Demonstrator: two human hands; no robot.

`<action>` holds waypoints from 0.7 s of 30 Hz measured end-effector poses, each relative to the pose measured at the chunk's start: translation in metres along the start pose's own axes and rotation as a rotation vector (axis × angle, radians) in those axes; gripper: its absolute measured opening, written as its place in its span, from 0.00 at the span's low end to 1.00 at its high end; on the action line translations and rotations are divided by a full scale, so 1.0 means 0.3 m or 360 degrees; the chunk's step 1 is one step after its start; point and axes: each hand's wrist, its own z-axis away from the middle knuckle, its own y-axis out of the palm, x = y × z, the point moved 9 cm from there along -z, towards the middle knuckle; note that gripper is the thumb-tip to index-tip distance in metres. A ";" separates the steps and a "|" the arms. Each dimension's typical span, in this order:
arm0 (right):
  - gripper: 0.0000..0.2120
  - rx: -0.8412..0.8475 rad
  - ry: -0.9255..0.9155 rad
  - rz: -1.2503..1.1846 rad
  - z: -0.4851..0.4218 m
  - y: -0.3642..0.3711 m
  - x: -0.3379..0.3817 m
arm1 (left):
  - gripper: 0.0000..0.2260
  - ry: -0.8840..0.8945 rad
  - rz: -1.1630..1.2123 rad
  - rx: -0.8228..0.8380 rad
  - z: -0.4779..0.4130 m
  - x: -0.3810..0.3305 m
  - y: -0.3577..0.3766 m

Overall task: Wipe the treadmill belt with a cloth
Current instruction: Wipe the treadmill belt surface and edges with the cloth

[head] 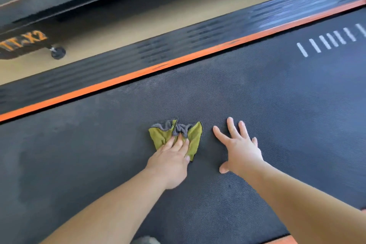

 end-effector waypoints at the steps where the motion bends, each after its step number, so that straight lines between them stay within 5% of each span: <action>1: 0.63 0.0029 -0.0002 0.0014 0.007 0.001 0.003 | 0.27 0.0016 -0.0045 0.0058 0.008 -0.004 0.001; 14: 0.63 -0.0131 0.0058 -0.0061 0.021 0.002 0.002 | 0.31 0.0145 -0.0243 -0.0511 -0.013 0.053 -0.036; 19: 0.58 -0.0451 0.0270 -0.0285 0.163 0.036 -0.023 | 0.26 0.1080 -0.0598 -0.0269 0.073 -0.038 0.086; 21: 0.56 -0.0528 0.0334 -0.0447 0.253 0.074 -0.042 | 0.27 0.1038 -0.0726 -0.0408 0.011 0.013 0.007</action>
